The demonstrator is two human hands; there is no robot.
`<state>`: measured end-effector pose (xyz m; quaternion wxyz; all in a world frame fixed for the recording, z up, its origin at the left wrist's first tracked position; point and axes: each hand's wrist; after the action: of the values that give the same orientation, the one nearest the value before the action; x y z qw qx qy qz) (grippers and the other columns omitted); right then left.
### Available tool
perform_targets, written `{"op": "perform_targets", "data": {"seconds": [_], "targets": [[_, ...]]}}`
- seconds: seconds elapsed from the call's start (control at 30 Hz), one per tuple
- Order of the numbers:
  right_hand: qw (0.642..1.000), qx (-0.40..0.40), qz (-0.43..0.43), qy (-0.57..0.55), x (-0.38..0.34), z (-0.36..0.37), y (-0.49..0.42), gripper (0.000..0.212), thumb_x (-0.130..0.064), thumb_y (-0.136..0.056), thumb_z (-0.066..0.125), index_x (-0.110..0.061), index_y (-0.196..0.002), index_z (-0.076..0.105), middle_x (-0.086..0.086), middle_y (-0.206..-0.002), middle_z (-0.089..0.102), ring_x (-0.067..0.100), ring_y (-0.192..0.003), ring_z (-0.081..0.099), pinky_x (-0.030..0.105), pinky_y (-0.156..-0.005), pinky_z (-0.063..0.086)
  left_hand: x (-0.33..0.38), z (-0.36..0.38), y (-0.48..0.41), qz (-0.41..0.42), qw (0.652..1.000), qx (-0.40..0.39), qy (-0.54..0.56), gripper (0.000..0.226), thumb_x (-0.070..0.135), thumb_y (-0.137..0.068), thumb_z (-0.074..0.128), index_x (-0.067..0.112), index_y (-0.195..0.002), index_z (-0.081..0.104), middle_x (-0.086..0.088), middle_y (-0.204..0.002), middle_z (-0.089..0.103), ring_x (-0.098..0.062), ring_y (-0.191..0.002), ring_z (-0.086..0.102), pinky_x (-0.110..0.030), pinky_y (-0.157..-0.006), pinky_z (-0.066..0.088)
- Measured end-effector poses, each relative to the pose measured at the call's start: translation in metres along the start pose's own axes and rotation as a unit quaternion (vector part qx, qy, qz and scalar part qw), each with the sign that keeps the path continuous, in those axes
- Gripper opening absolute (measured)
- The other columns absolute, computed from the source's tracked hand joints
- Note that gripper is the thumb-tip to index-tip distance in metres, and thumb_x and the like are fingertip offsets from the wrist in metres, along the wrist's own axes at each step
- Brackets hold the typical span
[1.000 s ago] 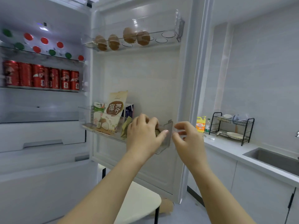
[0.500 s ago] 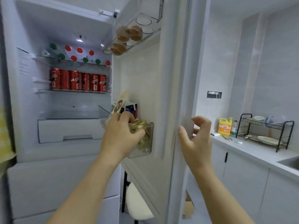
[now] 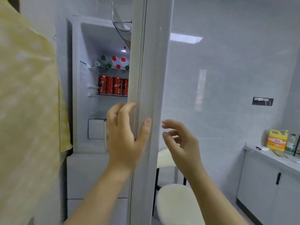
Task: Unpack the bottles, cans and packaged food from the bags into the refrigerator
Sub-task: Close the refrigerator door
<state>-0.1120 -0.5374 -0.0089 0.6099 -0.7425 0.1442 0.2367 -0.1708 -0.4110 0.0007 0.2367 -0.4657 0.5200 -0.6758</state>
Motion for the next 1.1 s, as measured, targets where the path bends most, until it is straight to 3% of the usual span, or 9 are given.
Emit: {"op": "perform_targets", "data": {"seconds": [0.17, 0.23, 0.3, 0.43, 0.6, 0.8, 0.97, 1.1], "targets": [[0.997, -0.071, -0.015, 0.007, 0.001, 0.048, -0.003, 0.033, -0.021, -0.080, 0.054, -0.049, -0.098, 0.055, -0.024, -0.105, 0.059, 0.004, -0.087, 0.058, 0.009, -0.066, 0.044, -0.024, -0.031, -0.007, -0.017, 0.998, -0.013, -0.055, 0.063, 0.053, -0.074, 0.051, 0.017, -0.125, 0.049, 0.010, -0.125, 0.029, 0.006, -0.111, 0.030, 0.006, -0.086, 0.025], [0.996, -0.086, -0.015, 0.009, 0.003, 0.068, -0.006, 0.033, -0.024, -0.080, 0.053, -0.051, -0.098, 0.052, -0.027, -0.104, 0.058, 0.003, -0.089, 0.057, 0.012, -0.067, 0.046, -0.037, -0.043, -0.010, -0.025, 0.997, -0.009, -0.072, 0.062, 0.051, -0.075, 0.050, 0.017, -0.126, 0.049, 0.011, -0.125, 0.029, 0.010, -0.109, 0.030, 0.010, -0.082, 0.022], [0.996, -0.092, -0.017, 0.014, 0.006, 0.087, -0.009, 0.031, -0.025, -0.082, 0.053, -0.051, -0.098, 0.051, -0.029, -0.104, 0.055, 0.000, -0.090, 0.056, 0.014, -0.068, 0.048, -0.053, -0.054, -0.015, -0.033, 0.994, 0.010, -0.104, 0.062, 0.051, -0.075, 0.050, 0.016, -0.127, 0.051, 0.009, -0.128, 0.031, 0.009, -0.111, 0.029, 0.005, -0.086, 0.024], [0.994, -0.106, -0.001, 0.037, 0.016, 0.124, -0.019, 0.031, -0.016, -0.088, 0.057, -0.036, -0.112, 0.058, -0.034, -0.104, 0.049, -0.003, -0.093, 0.053, 0.012, -0.069, 0.044, -0.088, -0.074, -0.029, -0.062, 0.988, 0.034, -0.137, 0.058, 0.046, -0.079, 0.052, 0.012, -0.127, 0.054, 0.005, -0.125, 0.041, -0.003, -0.113, 0.040, -0.023, -0.093, 0.037], [0.990, -0.127, 0.004, 0.056, 0.031, 0.172, -0.036, 0.032, -0.018, -0.089, 0.055, -0.032, -0.118, 0.058, -0.036, -0.104, 0.045, -0.003, -0.096, 0.051, 0.020, -0.076, 0.048, -0.138, -0.093, -0.044, -0.139, 0.984, 0.038, -0.107, 0.040, 0.025, -0.090, 0.057, 0.014, -0.128, 0.052, 0.002, -0.126, 0.048, -0.016, -0.116, 0.048, -0.041, -0.096, 0.046], [0.989, -0.135, 0.013, 0.062, 0.054, 0.235, -0.066, 0.033, -0.016, -0.088, 0.054, -0.030, -0.118, 0.058, -0.024, -0.111, 0.050, 0.001, -0.098, 0.051, 0.028, -0.084, 0.049, -0.204, -0.111, -0.076, -0.156, 0.982, 0.044, -0.098, 0.032, 0.022, -0.091, 0.056, 0.018, -0.122, 0.056, 0.010, -0.110, 0.053, -0.013, -0.104, 0.055, -0.031, -0.087, 0.048], [0.987, -0.141, 0.013, 0.072, 0.072, 0.282, -0.090, 0.033, -0.016, -0.089, 0.054, -0.028, -0.118, 0.058, -0.022, -0.113, 0.051, 0.005, -0.107, 0.050, 0.028, -0.089, 0.047, -0.262, -0.120, -0.102, -0.186, 0.978, 0.029, -0.086, 0.031, 0.021, -0.092, 0.055, 0.017, -0.122, 0.057, 0.006, -0.114, 0.061, -0.012, -0.104, 0.058, -0.021, -0.080, 0.043], [0.985, -0.143, 0.029, 0.088, 0.088, 0.313, -0.105, 0.032, -0.019, -0.089, 0.053, -0.029, -0.119, 0.057, -0.020, -0.116, 0.051, 0.006, -0.112, 0.048, 0.028, -0.090, 0.046, -0.294, -0.120, -0.120, -0.203, 0.975, 0.033, -0.082, 0.048, 0.019, -0.092, 0.055, 0.021, -0.138, 0.039, 0.012, -0.106, 0.054, -0.008, -0.098, 0.056, -0.022, -0.081, 0.041]]}}
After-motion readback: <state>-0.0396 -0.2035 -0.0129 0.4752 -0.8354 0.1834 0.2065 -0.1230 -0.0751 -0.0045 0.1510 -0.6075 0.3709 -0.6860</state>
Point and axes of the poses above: each hand's wrist, its own y-axis away from the middle knuckle, its own z-axis out of the palm, x = y × z
